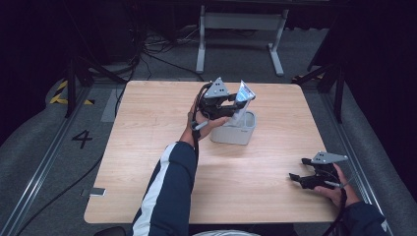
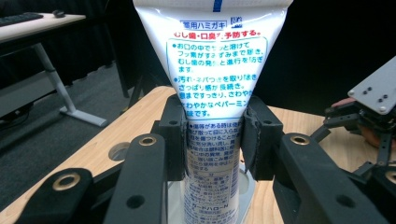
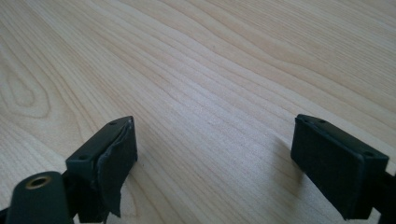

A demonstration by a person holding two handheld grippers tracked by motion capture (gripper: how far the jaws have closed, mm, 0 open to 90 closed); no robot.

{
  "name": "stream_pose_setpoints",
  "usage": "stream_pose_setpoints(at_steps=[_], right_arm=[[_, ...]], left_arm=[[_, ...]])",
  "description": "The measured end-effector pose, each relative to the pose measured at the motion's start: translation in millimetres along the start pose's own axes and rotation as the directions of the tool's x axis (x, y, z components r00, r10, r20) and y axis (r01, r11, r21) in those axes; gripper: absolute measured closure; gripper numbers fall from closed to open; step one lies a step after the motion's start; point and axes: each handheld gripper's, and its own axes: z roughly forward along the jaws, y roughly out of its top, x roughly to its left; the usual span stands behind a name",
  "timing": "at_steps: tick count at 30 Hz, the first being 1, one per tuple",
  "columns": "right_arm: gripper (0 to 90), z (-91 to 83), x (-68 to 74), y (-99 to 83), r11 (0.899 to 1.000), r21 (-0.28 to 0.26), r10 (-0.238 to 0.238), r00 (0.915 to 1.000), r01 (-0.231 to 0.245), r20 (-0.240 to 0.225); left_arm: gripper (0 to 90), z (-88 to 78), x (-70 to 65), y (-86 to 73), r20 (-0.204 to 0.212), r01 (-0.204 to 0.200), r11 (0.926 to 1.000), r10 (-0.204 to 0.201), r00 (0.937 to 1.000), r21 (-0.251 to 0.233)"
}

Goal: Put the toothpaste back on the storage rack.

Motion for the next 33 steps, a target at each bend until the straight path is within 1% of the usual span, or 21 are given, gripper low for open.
stream_pose_setpoints(at_steps=[2, 3, 4, 7, 9, 12, 14, 15, 16, 19, 20, 22, 27, 30, 33], right_arm=[[14.5, 0.0, 0.0, 0.0, 1.000, 0.000, 0.000, 1.0000, 0.000, 0.000], [14.5, 0.0, 0.0, 0.0, 1.000, 0.000, 0.000, 1.0000, 0.000, 0.000], [14.5, 0.0, 0.0, 0.0, 1.000, 0.000, 0.000, 1.0000, 0.000, 0.000], [14.5, 0.0, 0.0, 0.0, 1.000, 0.000, 0.000, 1.0000, 0.000, -0.001], [14.5, 0.0, 0.0, 0.0, 1.000, 0.000, 0.000, 1.0000, 0.000, 0.000], [14.5, 0.0, 0.0, 0.0, 1.000, 0.000, 0.000, 1.0000, 0.000, 0.000], [14.5, 0.0, 0.0, 0.0, 1.000, 0.000, 0.001, 1.0000, -0.001, 0.000], [14.5, 0.0, 0.0, 0.0, 1.000, 0.000, 0.000, 1.0000, 0.000, 0.000], [14.5, 0.0, 0.0, 0.0, 1.000, 0.000, 0.000, 1.0000, 0.000, 0.000], [14.5, 0.0, 0.0, 0.0, 1.000, 0.000, 0.000, 1.0000, 0.000, 0.000], [14.5, 0.0, 0.0, 0.0, 1.000, 0.000, 0.000, 1.0000, 0.000, 0.000], [14.5, 0.0, 0.0, 0.0, 1.000, 0.000, 0.000, 1.0000, 0.000, 0.000], [14.5, 0.0, 0.0, 0.0, 1.000, 0.000, 0.000, 1.0000, 0.000, 0.000], [14.5, 0.0, 0.1, 0.0, 1.000, 0.000, 0.001, 1.0000, -0.001, 0.000], [14.5, 0.0, 0.0, 0.0, 1.000, 0.000, 0.000, 1.0000, 0.000, 0.000]], left_arm=[[65.9, 1.3, 1.5, -2.7, -0.004, 0.012, 0.9999, -0.012, 0.9999, -0.005], [65.8, 1.7, 2.5, -3.3, -0.004, 0.009, 0.9999, -0.009, 1.0000, -0.005], [65.8, 2.8, 2.7, -4.3, -0.002, 0.017, 0.9998, -0.017, 0.9999, -0.006], [65.8, 5.9, 4.6, -6.9, -0.014, 0.005, 0.9998, -0.004, 0.9999, 0.017], [65.7, 7.7, 4.8, -9.1, -0.015, 0.020, 0.9996, -0.020, 0.9997, 0.018], [65.7, 9.5, 6.1, -11.0, -0.016, 0.014, 0.9996, -0.014, 0.9998, 0.024], [65.7, 11.5, 5.6, -13.3, -0.015, 0.025, 0.9993, -0.024, 0.9996, 0.027], [65.6, 11.7, 6.2, -14.1, -0.015, 0.020, 0.9993, -0.019, 0.9997, 0.030], [65.6, 12.2, 6.1, -15.5, -0.015, 0.028, 0.9990, -0.028, 0.9995, 0.033], [65.5, 13.5, 7.2, -18.6, -0.010, 0.029, 0.9989, -0.028, 0.9996, 0.037], [65.5, 13.9, 7.4, -19.8, -0.012, 0.028, 0.9988, -0.027, 0.9996, 0.040], [65.5, 15.7, 6.7, -23.7, -0.009, 0.041, 0.9981, -0.040, 0.9991, 0.046], [65.4, 17.6, 7.2, -29.8, -0.006, 0.035, 0.9972, -0.035, 0.9994, 0.066], [65.3, 17.7, 7.9, -37.1, -0.006, 0.053, 0.9960, -0.053, 0.9986, 0.072], [65.3, 17.0, 9.0, -42.1, -0.010, 0.054, 0.9953, -0.054, 0.9985, 0.080]])
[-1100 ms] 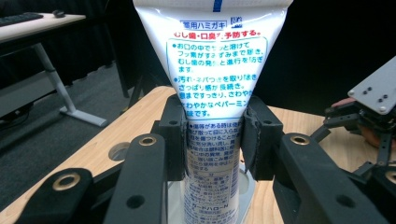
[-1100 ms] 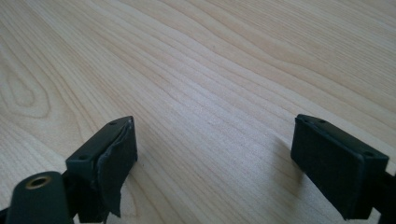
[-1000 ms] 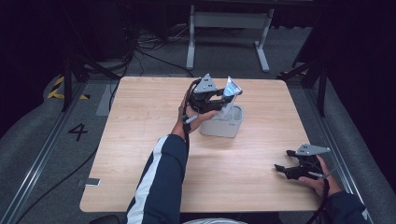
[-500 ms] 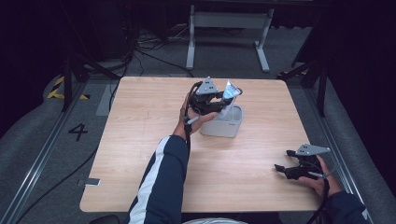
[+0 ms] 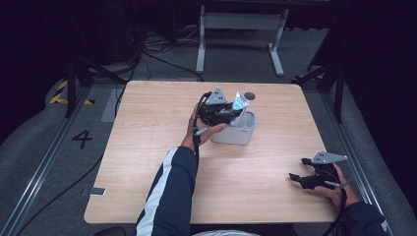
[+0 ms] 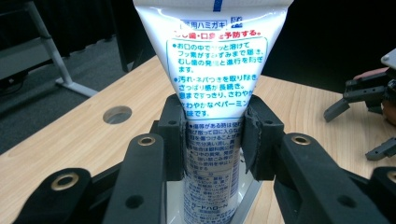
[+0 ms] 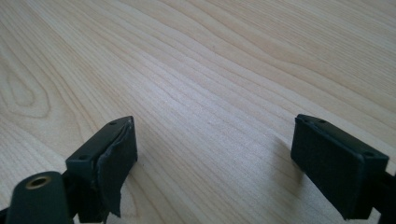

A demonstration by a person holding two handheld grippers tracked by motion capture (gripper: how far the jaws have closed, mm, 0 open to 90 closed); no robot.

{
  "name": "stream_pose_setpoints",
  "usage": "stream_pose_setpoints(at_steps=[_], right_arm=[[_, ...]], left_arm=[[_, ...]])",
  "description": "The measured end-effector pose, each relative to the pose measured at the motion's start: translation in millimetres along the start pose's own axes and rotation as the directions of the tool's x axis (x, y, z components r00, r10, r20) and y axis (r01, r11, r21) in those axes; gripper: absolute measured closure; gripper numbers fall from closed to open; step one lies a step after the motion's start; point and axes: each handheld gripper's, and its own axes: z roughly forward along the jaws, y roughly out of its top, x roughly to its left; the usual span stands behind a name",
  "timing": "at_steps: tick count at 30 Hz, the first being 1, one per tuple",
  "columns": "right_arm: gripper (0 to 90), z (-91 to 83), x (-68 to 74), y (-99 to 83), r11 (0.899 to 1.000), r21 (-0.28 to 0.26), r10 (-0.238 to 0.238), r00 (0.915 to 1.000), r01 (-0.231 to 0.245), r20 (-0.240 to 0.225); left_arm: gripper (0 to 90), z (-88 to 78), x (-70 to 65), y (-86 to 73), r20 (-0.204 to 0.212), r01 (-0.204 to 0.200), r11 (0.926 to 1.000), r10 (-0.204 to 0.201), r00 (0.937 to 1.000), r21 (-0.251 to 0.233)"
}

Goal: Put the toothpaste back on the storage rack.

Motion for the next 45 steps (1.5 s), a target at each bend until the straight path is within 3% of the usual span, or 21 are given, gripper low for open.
stream_pose_setpoints(at_steps=[19, 33, 37, 42, 43, 44, 45], right_arm=[[14.5, 0.0, 0.0, 0.0, 1.000, 0.000, 0.000, 1.0000, 0.000, 0.000], [14.5, 0.0, 0.0, 0.0, 1.000, 0.000, 0.000, 1.0000, 0.000, 0.000], [14.5, 0.0, 0.0, 0.0, 1.000, 0.000, 0.001, 1.0000, -0.001, 0.000], [14.5, 0.0, 0.0, 0.0, 1.000, 0.000, 0.000, 1.0000, 0.000, 0.000], [14.5, 0.0, 0.0, 0.0, 1.000, 0.000, 0.000, 1.0000, 0.000, 0.000], [14.5, 0.0, 0.0, 0.0, 1.000, 0.000, 0.000, 1.0000, 0.000, 0.000], [14.5, 0.0, 0.0, 0.0, 1.000, 0.000, 0.000, 1.0000, 0.000, 0.000]], left_arm=[[64.7, 5.9, -1.9, -10.6, -0.014, -0.001, 0.9980, 0.002, 0.9999, 0.063], [64.0, 12.5, -2.8, -15.5, -0.021, -0.026, 0.9907, 0.029, 0.9994, 0.133], [63.5, 15.2, -3.2, -17.2, -0.027, -0.039, 0.9853, 0.044, 0.9987, 0.166], [59.8, 15.3, 1.0, -21.2, -0.051, -0.002, 0.9827, 0.012, 0.9987, 0.185], [59.6, 13.6, 1.8, -22.4, -0.043, 0.017, 0.9881, -0.011, 0.9990, 0.153], [66.6, 10.2, 4.0, -22.3, -0.028, 0.033, 0.9931, -0.030, 0.9992, 0.113], [61.8, 7.7, 5.4, -21.8, -0.019, 0.053, 0.9952, -0.052, 0.9985, 0.083]])
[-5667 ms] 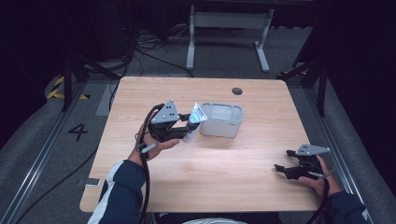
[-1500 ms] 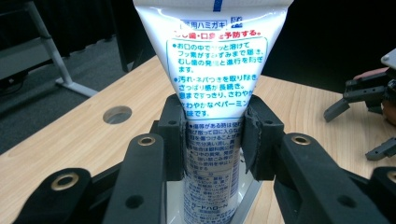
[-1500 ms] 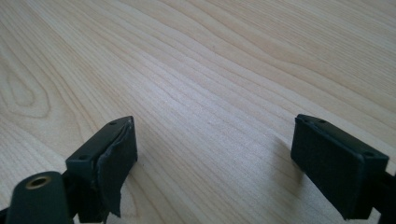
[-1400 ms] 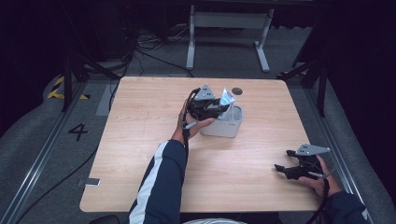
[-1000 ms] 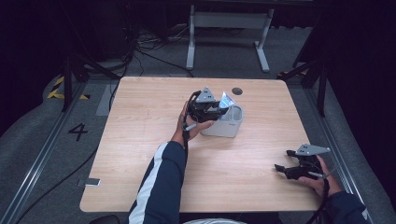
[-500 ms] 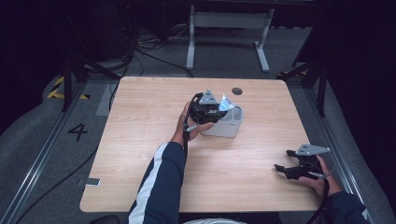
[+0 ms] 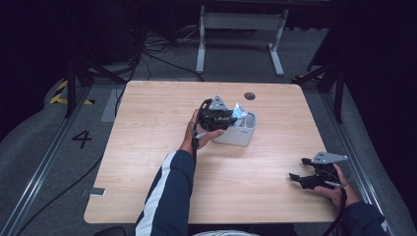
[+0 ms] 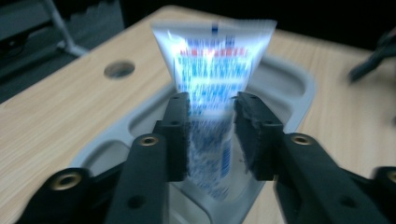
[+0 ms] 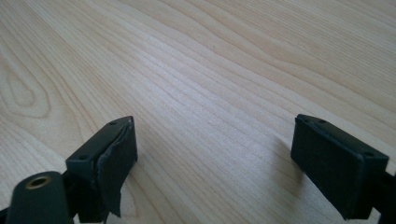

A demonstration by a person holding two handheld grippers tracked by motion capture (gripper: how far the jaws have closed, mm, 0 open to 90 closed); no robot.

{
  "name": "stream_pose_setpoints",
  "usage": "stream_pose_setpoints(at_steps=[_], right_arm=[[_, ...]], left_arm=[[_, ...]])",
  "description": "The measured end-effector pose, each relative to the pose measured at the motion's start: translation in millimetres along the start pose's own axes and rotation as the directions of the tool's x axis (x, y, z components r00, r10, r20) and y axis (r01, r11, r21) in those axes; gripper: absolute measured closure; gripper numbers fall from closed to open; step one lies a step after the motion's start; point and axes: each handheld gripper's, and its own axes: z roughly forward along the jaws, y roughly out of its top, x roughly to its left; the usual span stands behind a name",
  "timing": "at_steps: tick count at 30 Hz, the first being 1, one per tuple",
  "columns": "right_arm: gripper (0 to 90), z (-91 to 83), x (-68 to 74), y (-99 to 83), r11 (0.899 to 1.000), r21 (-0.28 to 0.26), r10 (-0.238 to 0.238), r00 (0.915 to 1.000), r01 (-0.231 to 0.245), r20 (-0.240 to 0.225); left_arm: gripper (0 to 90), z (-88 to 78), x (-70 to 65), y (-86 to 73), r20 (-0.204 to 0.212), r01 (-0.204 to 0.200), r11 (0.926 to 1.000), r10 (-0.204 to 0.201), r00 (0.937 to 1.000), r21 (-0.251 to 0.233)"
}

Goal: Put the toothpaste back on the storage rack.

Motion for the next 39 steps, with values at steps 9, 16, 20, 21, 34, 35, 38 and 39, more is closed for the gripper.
stream_pose_setpoints(at_steps=[9, 16, 20, 21, 34, 35, 38, 39], right_arm=[[14.5, 0.0, 0.0, 0.0, 1.000, 0.000, 0.000, 1.0000, 0.000, 0.000], [14.5, 0.0, 0.0, 0.0, 1.000, 0.000, 0.000, 1.0000, 0.000, 0.000], [14.5, 0.0, 0.0, 0.0, 1.000, 0.000, 0.000, 1.0000, 0.000, 0.000], [14.5, 0.0, 0.0, 0.0, 1.000, 0.000, 0.000, 1.0000, 0.000, 0.000], [14.5, 0.0, 0.0, 0.0, 1.000, 0.000, 0.000, 1.0000, 0.000, 0.000], [14.5, 0.0, 0.1, 0.0, 1.000, 0.000, 0.001, 1.0000, -0.001, 0.000], [14.5, 0.0, 0.0, 0.0, 1.000, 0.000, 0.000, 1.0000, 0.000, 0.000], [14.5, 0.0, 0.0, 0.0, 1.000, 0.000, 0.000, 1.0000, 0.000, 0.000]], left_arm=[[55.4, 1.5, -0.8, 0.0, -0.038, -0.016, 0.9989, 0.018, 0.9991, 0.043], [47.9, -2.3, -1.5, 2.2, -0.059, -0.020, 0.9979, 0.023, 0.9980, 0.062], [43.7, -6.3, -3.3, 5.3, -0.078, -0.035, 0.9960, 0.042, 0.9961, 0.083], [41.5, -7.2, -4.2, 6.1, -0.081, -0.038, 0.9954, 0.045, 0.9957, 0.088], [27.4, -25.9, -20.4, 16.0, -0.126, -0.130, 0.9727, 0.156, 0.9797, 0.192], [26.5, -28.0, -22.0, 16.1, -0.125, -0.138, 0.9695, 0.165, 0.9783, 0.203], [25.6, -33.7, -26.9, 15.7, -0.134, -0.164, 0.9606, 0.197, 0.9712, 0.224], [24.9, -35.5, -29.0, 15.5, -0.134, -0.172, 0.9582, 0.206, 0.9694, 0.229]])
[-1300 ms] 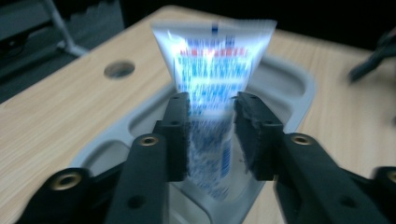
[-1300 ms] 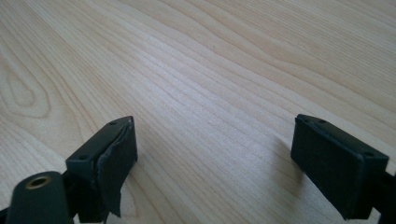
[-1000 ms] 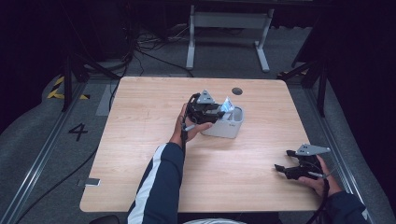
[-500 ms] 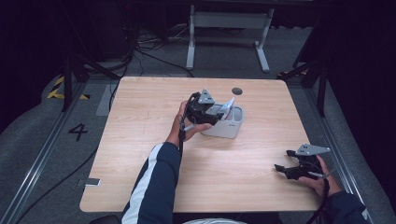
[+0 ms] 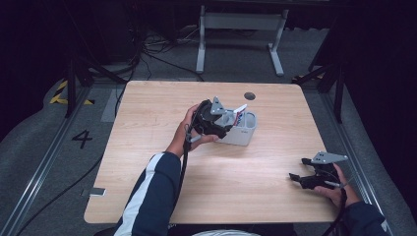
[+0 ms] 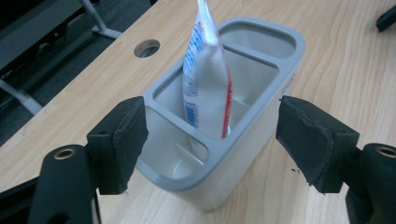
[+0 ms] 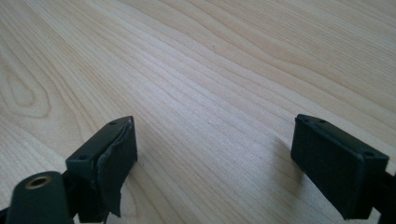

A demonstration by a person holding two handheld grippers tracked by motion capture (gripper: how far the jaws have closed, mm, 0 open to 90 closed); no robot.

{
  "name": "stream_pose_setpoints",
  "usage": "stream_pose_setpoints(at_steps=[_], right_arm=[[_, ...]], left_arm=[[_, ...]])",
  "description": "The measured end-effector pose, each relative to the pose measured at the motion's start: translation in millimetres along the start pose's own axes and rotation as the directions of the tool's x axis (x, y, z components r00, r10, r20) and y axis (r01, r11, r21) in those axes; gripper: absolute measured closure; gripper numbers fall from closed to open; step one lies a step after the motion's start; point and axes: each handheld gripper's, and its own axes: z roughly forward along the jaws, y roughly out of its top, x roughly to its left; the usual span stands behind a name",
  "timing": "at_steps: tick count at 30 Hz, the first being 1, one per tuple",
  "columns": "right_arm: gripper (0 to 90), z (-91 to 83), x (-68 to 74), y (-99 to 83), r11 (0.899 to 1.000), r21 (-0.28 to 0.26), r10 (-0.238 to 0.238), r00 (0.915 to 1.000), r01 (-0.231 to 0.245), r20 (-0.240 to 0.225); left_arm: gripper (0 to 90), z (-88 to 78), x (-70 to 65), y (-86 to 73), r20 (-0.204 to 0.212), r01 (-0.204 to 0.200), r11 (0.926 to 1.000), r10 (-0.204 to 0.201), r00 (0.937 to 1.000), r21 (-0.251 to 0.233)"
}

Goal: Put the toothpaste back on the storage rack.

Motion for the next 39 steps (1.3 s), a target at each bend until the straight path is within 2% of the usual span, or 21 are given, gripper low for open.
stream_pose_setpoints(at_steps=[4, 6, 8, 13, 23, 28, 39], right_arm=[[14.5, 0.0, 0.0, 0.0, 1.000, 0.000, 0.000, 1.0000, 0.000, 0.000], [14.5, 0.0, 0.1, 0.0, 1.000, 0.000, 0.001, 1.0000, -0.001, 0.000], [14.5, 0.0, 0.0, 0.0, 1.000, 0.000, 0.000, 1.0000, 0.000, 0.000], [14.6, 0.0, 0.0, 0.0, 1.000, 0.000, 0.000, 1.0000, 0.000, 0.000], [14.5, 0.0, 0.0, 0.0, 1.000, 0.000, 0.000, 1.0000, 0.000, 0.000], [14.5, 0.0, 0.0, 0.0, 1.000, 0.000, 0.000, 1.0000, 0.000, 0.000], [14.5, 0.0, 0.0, 0.0, 1.000, 0.000, 0.000, 1.0000, 0.000, 0.000]], left_arm=[[23.2, -10.5, -6.7, -1.0, -0.021, -0.049, 0.9987, 0.049, 0.9986, 0.015], [22.8, -14.7, -9.1, -2.4, -0.034, -0.061, 0.9979, 0.061, 0.9975, 0.022], [22.7, -19.7, -10.1, -5.6, -0.054, -0.090, 0.9953, 0.092, 0.9943, 0.036], [22.7, -27.8, -8.3, -18.6, -0.075, -0.088, 0.9939, 0.093, 0.9928, 0.066], [22.4, -48.9, -6.3, -49.6, -0.099, -0.105, 0.9834, 0.120, 0.9878, 0.148], [22.2, -56.0, -7.7, -63.5, -0.104, -0.100, 0.9826, 0.117, 0.9876, 0.156], [22.4, -70.2, -12.2, -90.8, -0.131, -0.110, 0.9678, 0.142, 0.9811, 0.226]])
